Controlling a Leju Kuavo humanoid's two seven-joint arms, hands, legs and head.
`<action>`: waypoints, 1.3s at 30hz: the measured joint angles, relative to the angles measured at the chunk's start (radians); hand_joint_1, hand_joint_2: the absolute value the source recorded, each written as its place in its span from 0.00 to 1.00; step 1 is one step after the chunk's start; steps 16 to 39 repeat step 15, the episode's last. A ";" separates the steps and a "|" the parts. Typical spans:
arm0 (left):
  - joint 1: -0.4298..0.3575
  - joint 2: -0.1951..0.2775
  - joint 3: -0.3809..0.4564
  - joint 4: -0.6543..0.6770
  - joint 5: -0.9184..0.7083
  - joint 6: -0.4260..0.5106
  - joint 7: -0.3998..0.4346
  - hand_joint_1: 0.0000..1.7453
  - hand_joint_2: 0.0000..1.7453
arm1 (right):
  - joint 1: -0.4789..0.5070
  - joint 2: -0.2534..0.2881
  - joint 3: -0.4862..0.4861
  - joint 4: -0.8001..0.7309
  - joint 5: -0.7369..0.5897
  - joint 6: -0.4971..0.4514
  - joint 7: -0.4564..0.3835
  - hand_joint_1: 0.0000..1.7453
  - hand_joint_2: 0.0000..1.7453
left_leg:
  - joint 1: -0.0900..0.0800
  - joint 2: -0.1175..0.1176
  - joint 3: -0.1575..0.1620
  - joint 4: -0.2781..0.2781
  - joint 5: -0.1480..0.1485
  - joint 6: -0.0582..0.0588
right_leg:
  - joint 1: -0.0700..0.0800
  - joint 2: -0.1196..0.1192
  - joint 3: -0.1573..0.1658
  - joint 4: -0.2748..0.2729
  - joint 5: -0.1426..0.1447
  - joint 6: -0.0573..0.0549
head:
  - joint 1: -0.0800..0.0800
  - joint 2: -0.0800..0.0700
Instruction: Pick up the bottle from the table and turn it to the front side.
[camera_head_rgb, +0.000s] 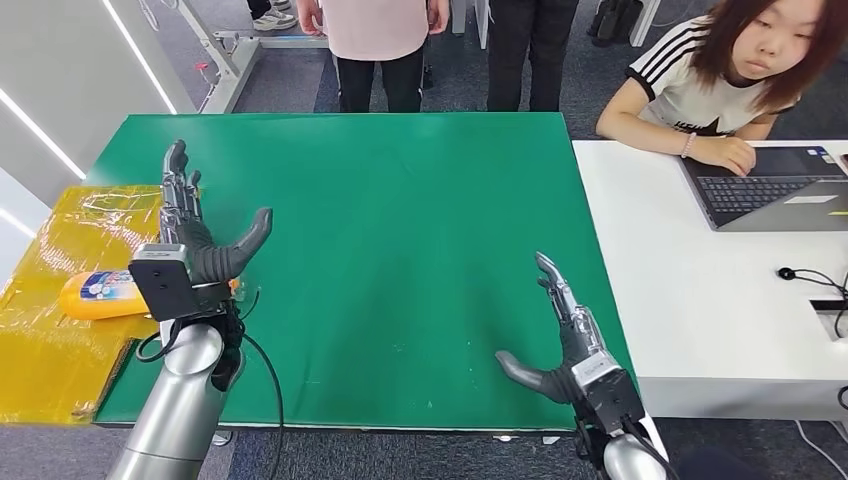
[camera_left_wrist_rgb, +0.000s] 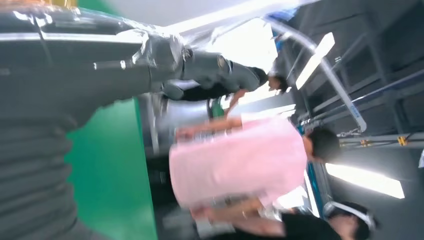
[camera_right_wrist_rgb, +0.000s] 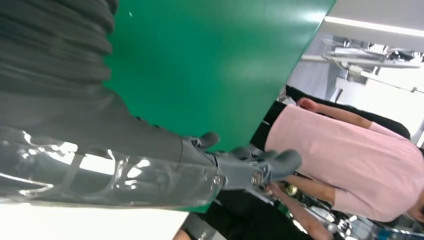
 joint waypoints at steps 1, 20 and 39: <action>0.010 -0.008 -0.012 -0.024 0.018 -0.046 0.019 0.00 1.00 | 0.003 0.001 0.002 0.001 -0.009 -0.005 -0.005 0.00 1.00 | 0.000 0.000 0.000 0.000 0.000 0.000 | 0.000 0.000 0.000 0.000 0.000 0.000 | 0.000 0.000; 0.262 -0.070 -0.168 -0.074 0.102 -0.195 0.072 0.00 1.00 | 0.160 0.047 0.013 -0.058 -0.088 -0.133 -0.027 0.00 1.00 | 0.000 0.001 0.001 -0.001 -0.005 0.000 | 0.000 0.001 0.001 0.000 -0.004 0.001 | 0.000 0.000; 0.262 -0.070 -0.168 -0.074 0.102 -0.195 0.072 0.00 1.00 | 0.160 0.047 0.013 -0.058 -0.088 -0.133 -0.027 0.00 1.00 | 0.000 0.001 0.001 -0.001 -0.005 0.000 | 0.000 0.001 0.001 0.000 -0.004 0.001 | 0.000 0.000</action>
